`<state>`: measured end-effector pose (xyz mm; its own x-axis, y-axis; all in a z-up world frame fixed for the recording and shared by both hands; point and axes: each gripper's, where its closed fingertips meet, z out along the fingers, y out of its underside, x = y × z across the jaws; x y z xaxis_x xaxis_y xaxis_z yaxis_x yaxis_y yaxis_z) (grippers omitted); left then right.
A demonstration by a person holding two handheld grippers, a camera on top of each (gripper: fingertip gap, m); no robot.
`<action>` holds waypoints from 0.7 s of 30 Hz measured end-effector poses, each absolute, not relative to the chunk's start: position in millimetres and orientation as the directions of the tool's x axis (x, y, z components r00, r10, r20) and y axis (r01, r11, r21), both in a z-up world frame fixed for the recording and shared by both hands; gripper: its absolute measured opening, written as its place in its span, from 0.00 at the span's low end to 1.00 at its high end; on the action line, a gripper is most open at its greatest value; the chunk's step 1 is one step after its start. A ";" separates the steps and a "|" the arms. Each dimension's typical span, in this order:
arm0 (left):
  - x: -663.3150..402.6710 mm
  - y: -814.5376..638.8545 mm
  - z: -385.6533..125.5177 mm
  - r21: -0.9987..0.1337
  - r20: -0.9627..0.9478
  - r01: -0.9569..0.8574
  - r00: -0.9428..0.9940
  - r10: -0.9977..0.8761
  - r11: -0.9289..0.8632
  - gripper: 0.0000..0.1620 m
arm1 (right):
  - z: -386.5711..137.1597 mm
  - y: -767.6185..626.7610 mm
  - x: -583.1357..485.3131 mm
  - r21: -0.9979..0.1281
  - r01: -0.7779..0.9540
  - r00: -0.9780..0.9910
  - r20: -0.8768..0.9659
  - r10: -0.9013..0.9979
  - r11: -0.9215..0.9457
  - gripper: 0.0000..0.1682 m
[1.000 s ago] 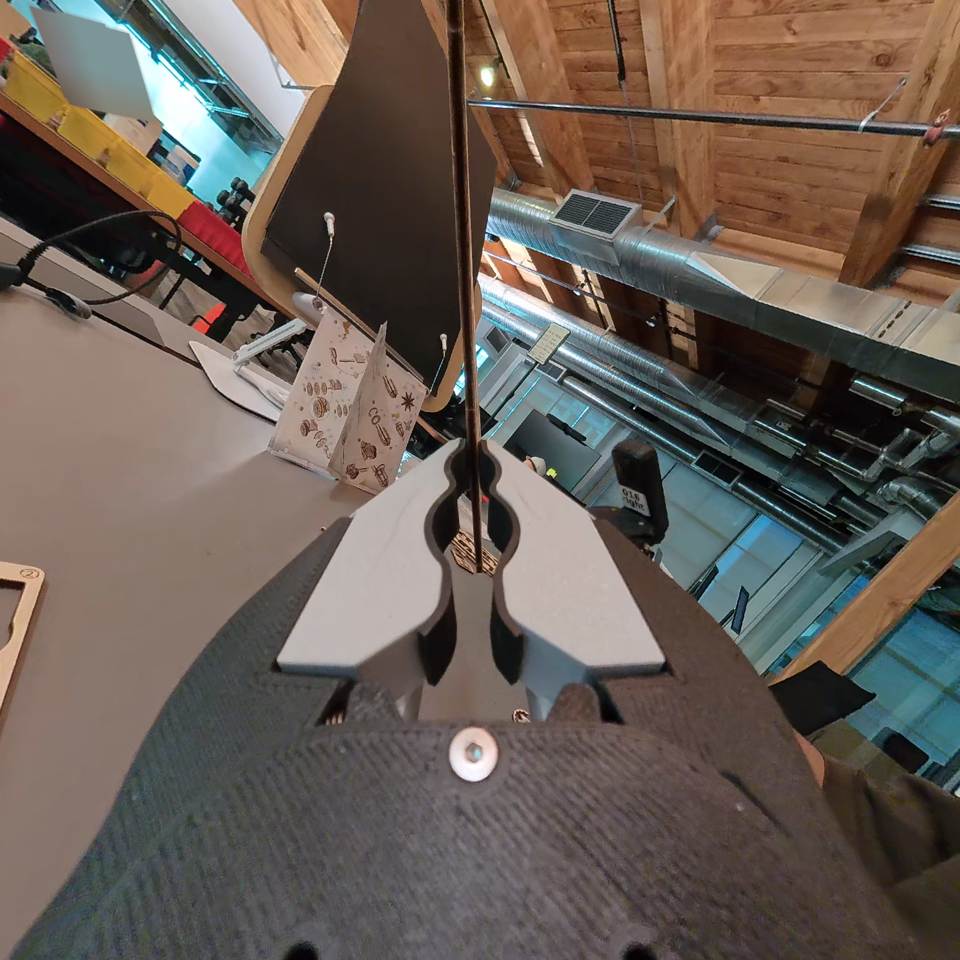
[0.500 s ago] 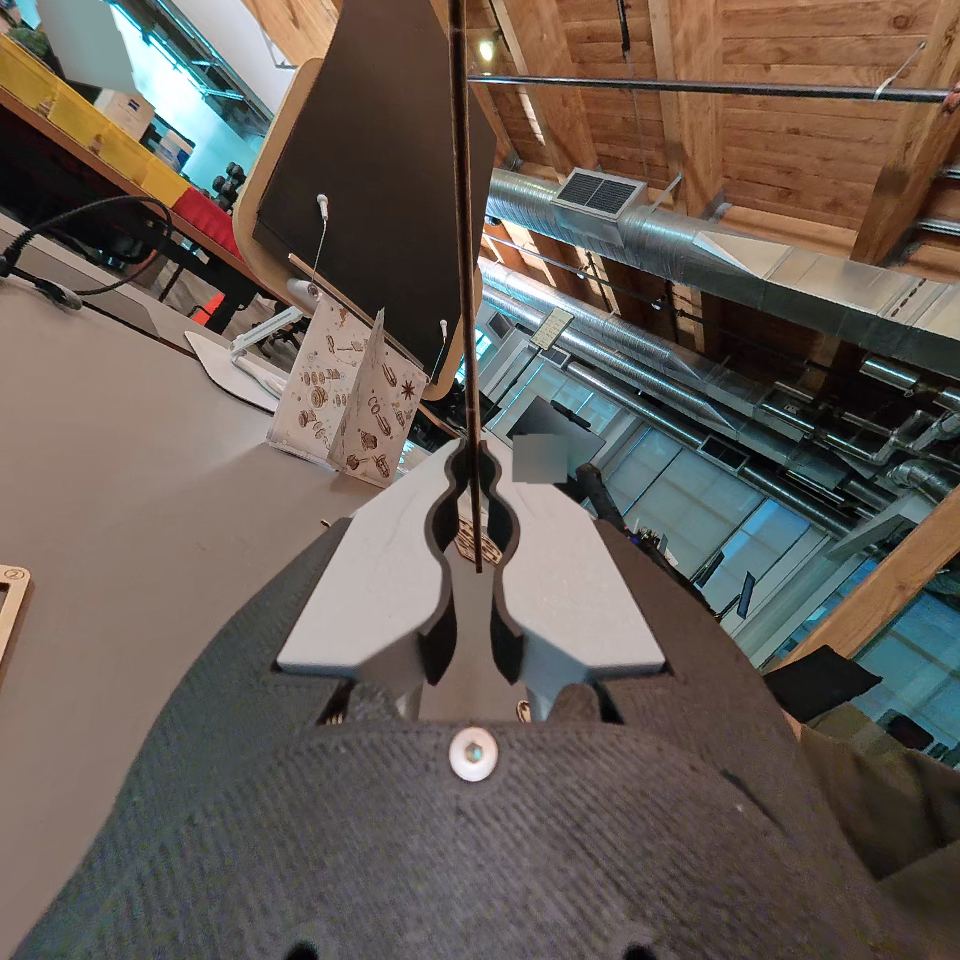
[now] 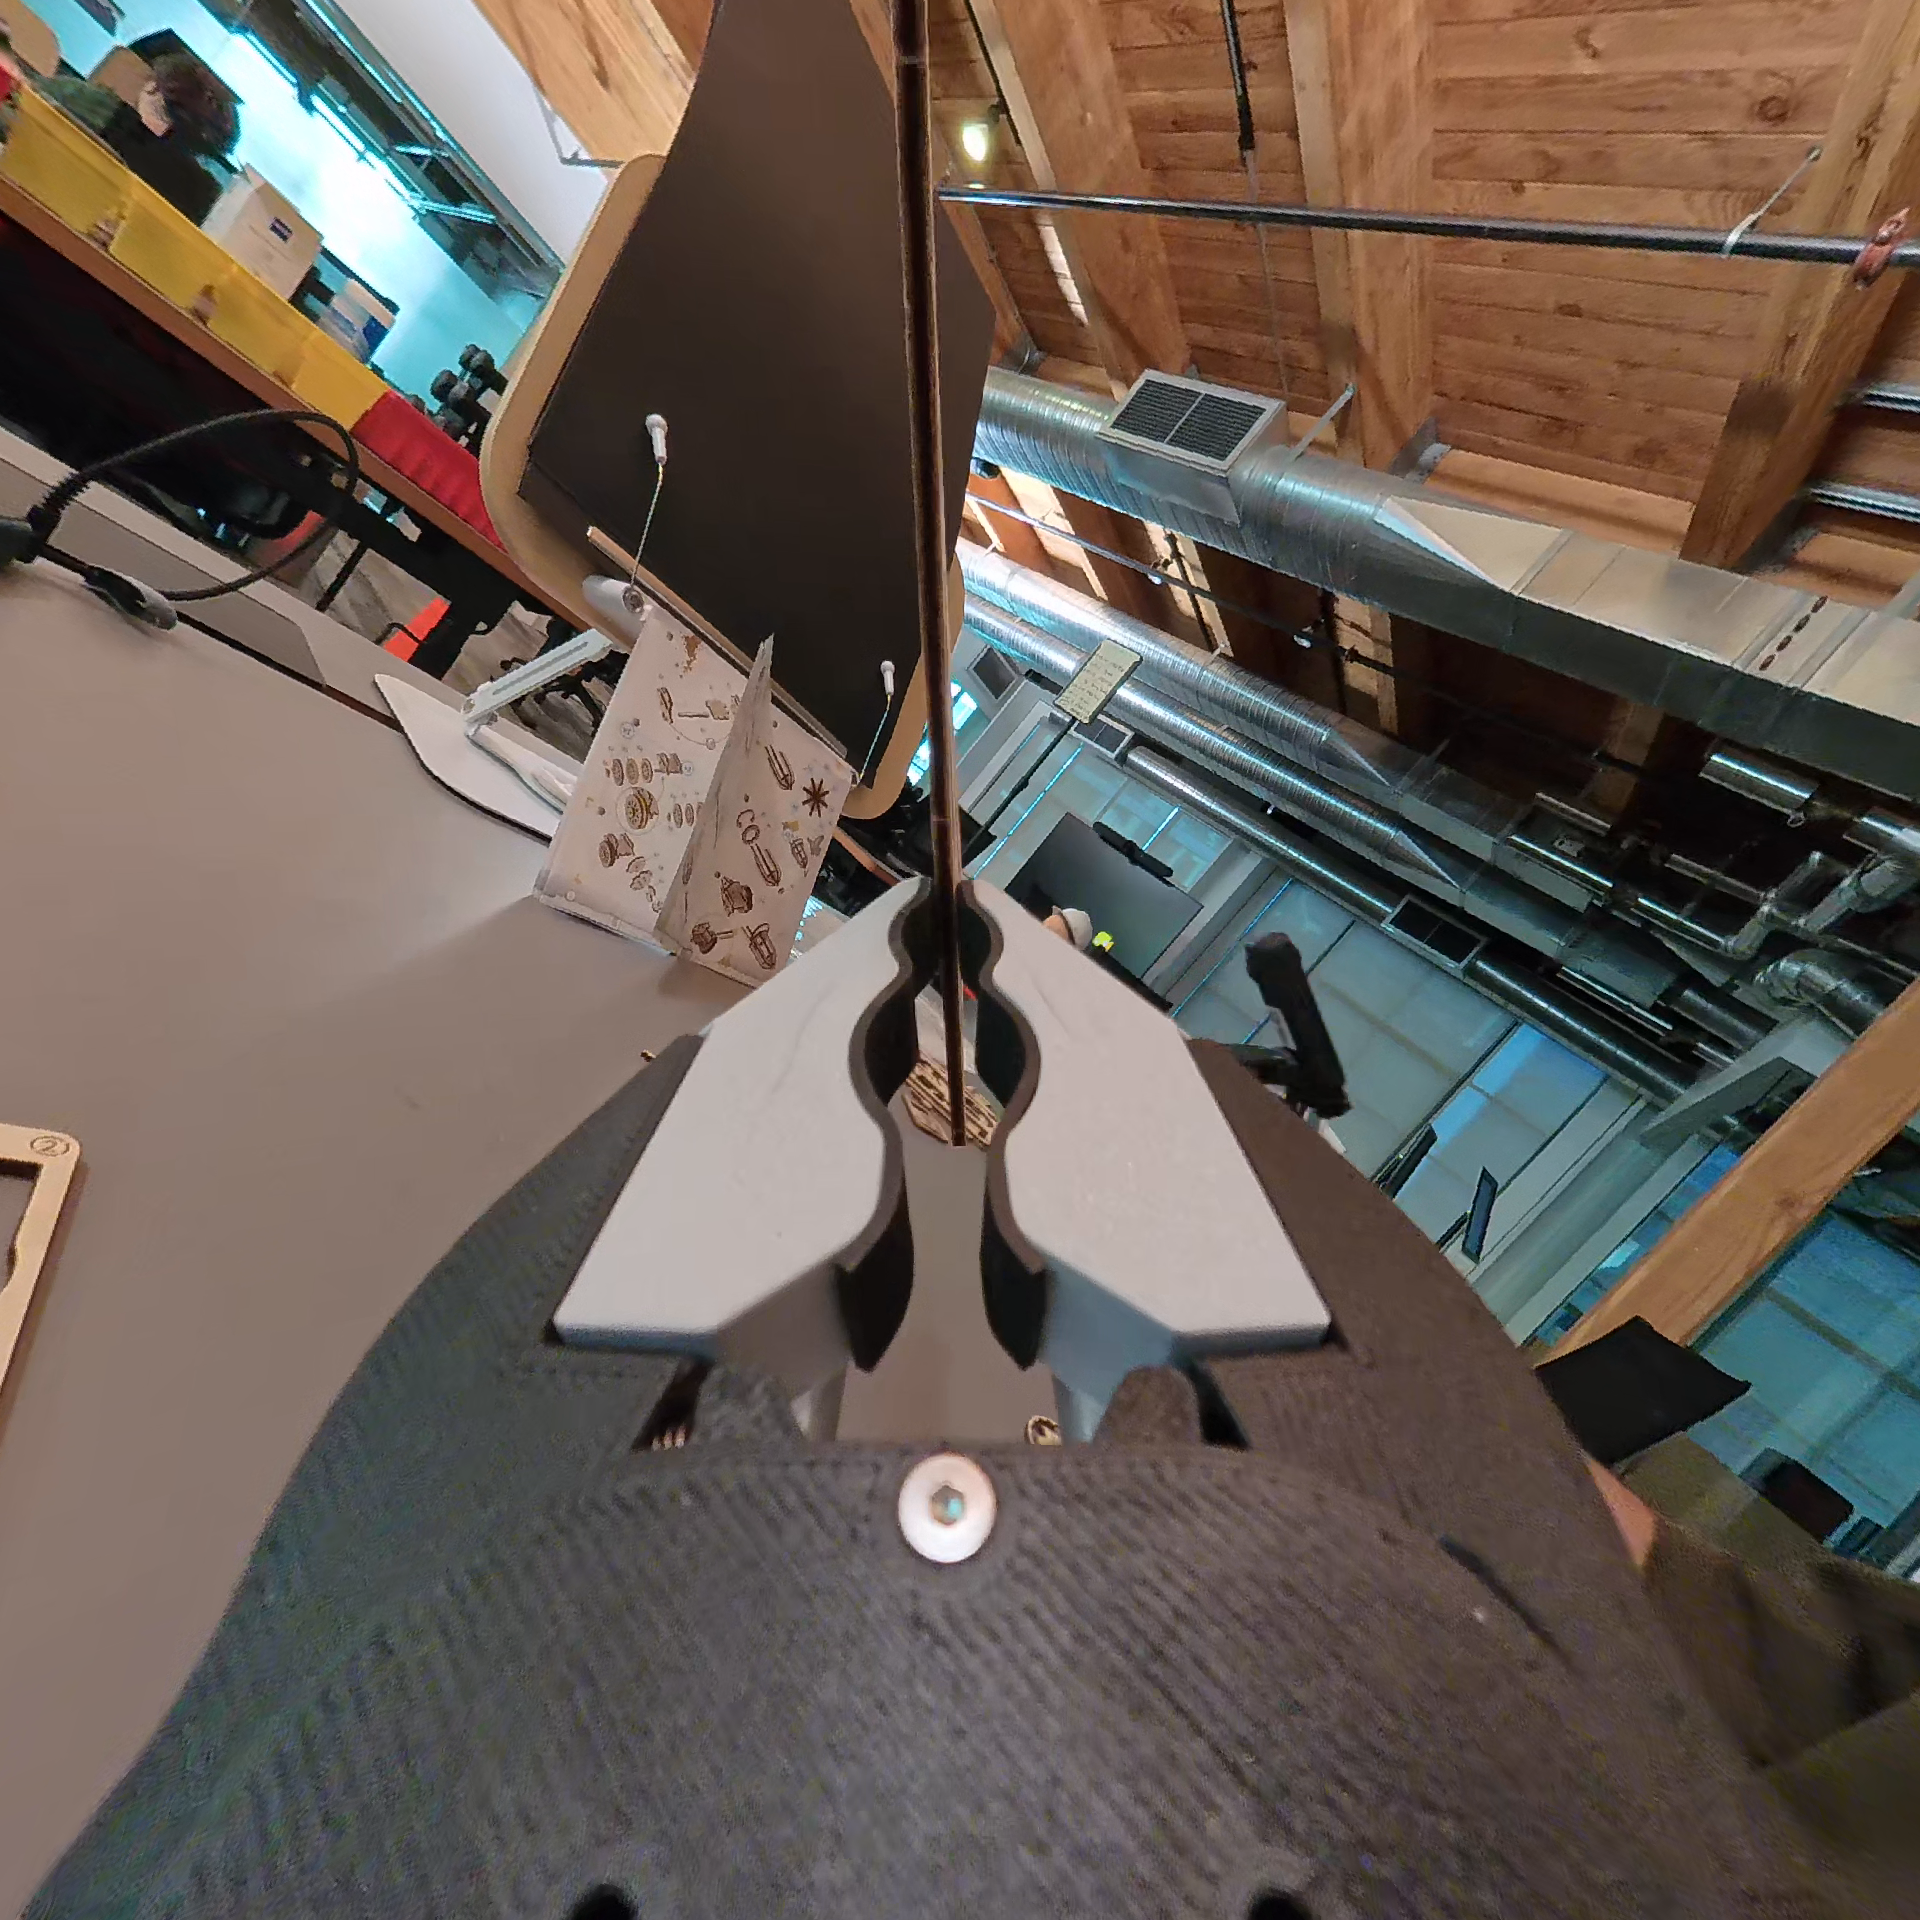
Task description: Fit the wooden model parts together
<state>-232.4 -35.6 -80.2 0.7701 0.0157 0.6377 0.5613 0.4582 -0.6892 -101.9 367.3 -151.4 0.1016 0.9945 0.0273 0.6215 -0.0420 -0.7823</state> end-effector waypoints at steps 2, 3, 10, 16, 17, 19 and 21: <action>-232.9 -37.9 -79.9 -0.693 0.634 0.554 0.773 0.025 0.461 0.00 | -157.0 341.5 -77.5 -0.734 0.678 0.008 0.055 0.998 0.034 0.24; -233.2 -39.0 -79.9 -0.694 0.633 0.552 0.774 0.027 0.463 0.00 | -159.9 332.3 -63.6 -0.716 0.693 -0.026 0.084 0.996 0.079 0.24; -235.4 -35.9 -78.3 -0.652 0.661 0.584 0.750 -0.013 0.484 0.00 | -180.2 316.7 -12.0 -0.760 0.650 0.058 0.068 0.996 0.014 0.21; -231.4 -29.6 -79.6 -0.686 0.641 0.568 0.768 0.007 0.455 0.00 | -220.5 326.0 -24.0 -0.661 0.743 0.146 0.017 0.989 -0.099 0.09; -232.6 -29.9 -80.3 -0.683 0.644 0.570 0.765 0.008 0.456 0.00 | -221.1 324.7 -27.9 -0.664 0.738 0.151 -0.012 0.988 -0.121 0.06; -234.9 -31.5 -80.5 -0.668 0.654 0.580 0.756 -0.003 0.466 0.00 | -221.4 322.6 -35.6 -0.667 0.732 0.150 -0.039 0.988 -0.137 0.00; -236.9 -33.8 -80.2 -0.654 0.663 0.587 0.749 -0.012 0.477 0.00 | -221.8 336.9 -41.7 -0.671 0.733 0.190 0.049 0.981 -0.109 0.00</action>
